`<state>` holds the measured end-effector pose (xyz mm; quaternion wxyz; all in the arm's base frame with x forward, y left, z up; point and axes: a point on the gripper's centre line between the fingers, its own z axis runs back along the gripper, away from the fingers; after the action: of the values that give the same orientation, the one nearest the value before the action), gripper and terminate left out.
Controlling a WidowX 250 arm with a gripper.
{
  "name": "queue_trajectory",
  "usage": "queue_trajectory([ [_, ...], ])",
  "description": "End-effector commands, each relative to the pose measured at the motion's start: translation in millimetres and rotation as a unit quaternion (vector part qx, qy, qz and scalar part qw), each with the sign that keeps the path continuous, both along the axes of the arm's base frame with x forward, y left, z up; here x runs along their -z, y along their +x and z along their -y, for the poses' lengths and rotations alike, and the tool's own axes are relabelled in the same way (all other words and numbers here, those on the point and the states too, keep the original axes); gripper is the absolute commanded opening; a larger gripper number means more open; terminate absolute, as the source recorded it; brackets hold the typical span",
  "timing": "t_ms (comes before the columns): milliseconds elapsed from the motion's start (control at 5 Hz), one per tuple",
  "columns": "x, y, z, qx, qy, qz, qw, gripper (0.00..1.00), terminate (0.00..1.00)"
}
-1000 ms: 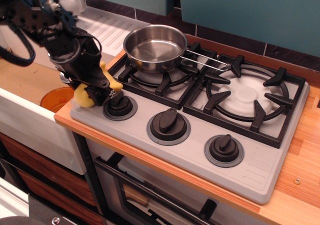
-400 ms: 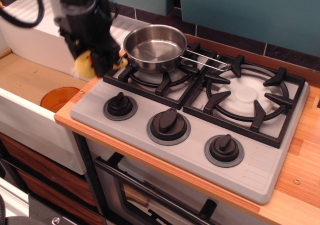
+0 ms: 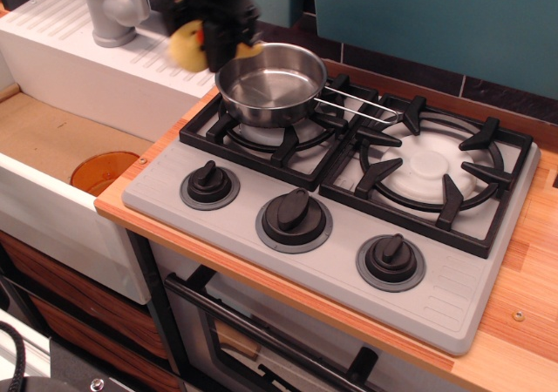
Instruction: Put stuffedduck in pan
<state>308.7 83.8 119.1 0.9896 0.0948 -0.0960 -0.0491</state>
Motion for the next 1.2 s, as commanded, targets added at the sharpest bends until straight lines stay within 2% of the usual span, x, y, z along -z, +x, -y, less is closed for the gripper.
queue_trajectory([
  [0,-13,47,7,0.014,0.000,0.030,0.9994,0.00,0.00],
  [200,-7,54,7,0.029,-0.004,0.040,0.9988,1.00,0.00],
  [400,-3,55,7,0.027,-0.010,0.040,0.9988,1.00,0.00],
  [1000,-24,44,19,0.016,-0.003,0.027,0.9995,1.00,0.00],
])
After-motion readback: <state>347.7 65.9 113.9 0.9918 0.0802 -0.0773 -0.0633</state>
